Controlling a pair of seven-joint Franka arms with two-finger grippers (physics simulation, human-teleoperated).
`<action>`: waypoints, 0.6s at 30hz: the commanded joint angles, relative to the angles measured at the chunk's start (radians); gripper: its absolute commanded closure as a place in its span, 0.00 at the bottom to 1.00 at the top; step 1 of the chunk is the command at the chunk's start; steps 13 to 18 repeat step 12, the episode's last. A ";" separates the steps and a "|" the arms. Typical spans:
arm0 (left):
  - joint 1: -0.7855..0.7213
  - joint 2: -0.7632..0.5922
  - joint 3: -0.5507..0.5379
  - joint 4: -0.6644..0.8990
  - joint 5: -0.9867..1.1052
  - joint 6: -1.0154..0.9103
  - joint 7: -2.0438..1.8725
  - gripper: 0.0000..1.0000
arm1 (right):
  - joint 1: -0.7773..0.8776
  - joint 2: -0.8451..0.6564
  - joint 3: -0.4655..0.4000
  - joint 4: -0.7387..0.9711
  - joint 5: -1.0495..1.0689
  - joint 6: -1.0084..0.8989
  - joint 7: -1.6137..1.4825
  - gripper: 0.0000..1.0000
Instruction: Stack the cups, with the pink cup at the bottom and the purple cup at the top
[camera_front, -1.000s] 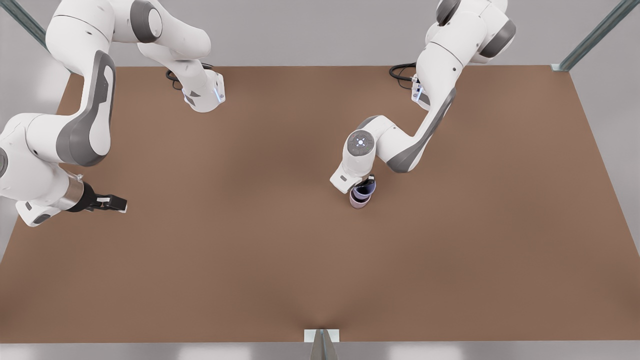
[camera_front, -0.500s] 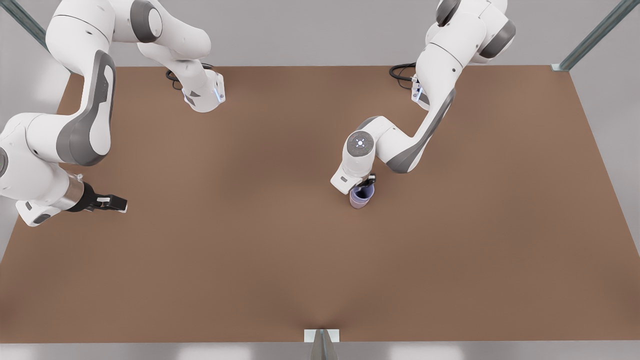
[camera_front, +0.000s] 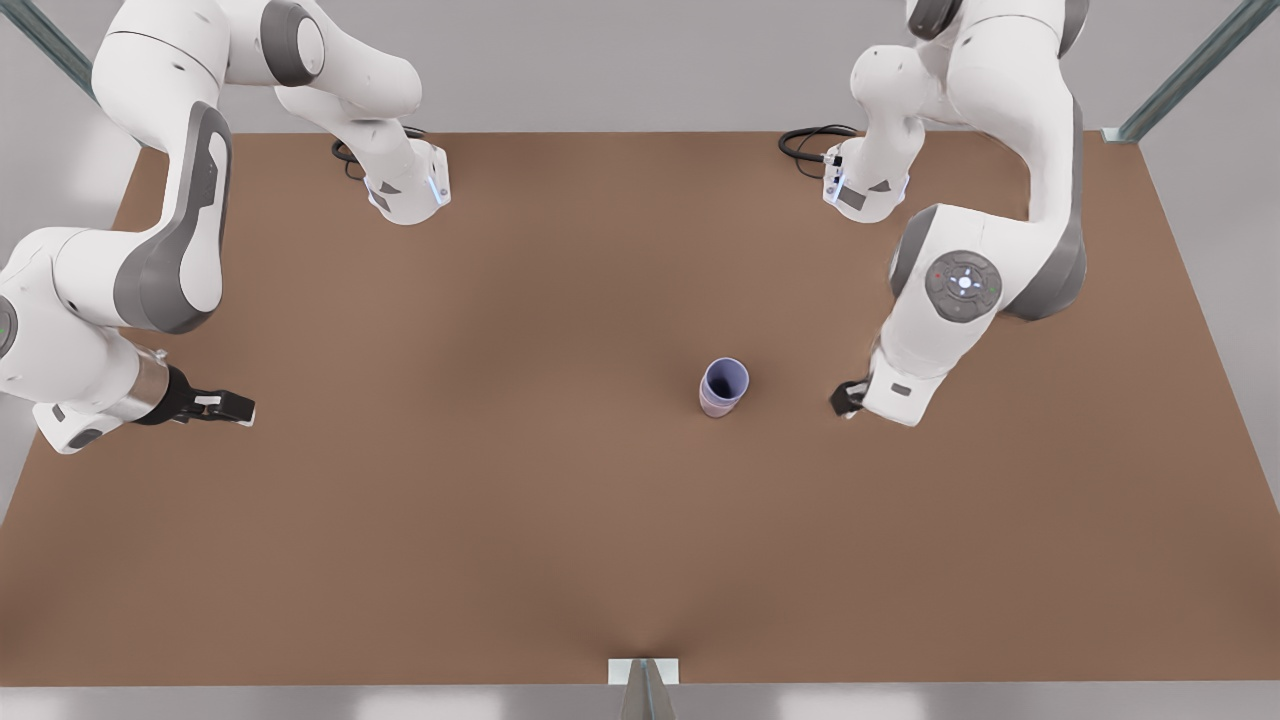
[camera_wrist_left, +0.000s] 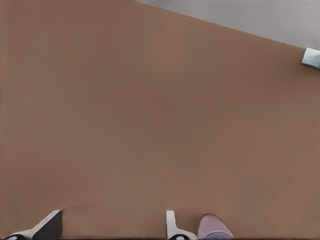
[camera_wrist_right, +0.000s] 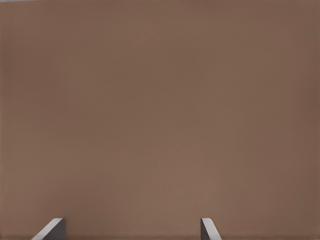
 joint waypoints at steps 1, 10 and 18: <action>0.062 -0.036 -0.045 0.002 -0.037 -0.155 0.504 0.00 | 0.002 -0.001 0.000 0.000 -0.001 0.000 -0.001 0.00; 0.119 -0.157 -0.056 -0.007 -0.028 -0.152 0.795 0.00 | 0.005 -0.001 0.000 0.000 -0.001 0.000 0.000 0.00; 0.119 -0.157 -0.057 -0.007 -0.028 -0.152 0.795 0.00 | 0.005 -0.001 0.000 0.000 -0.001 0.003 0.000 0.00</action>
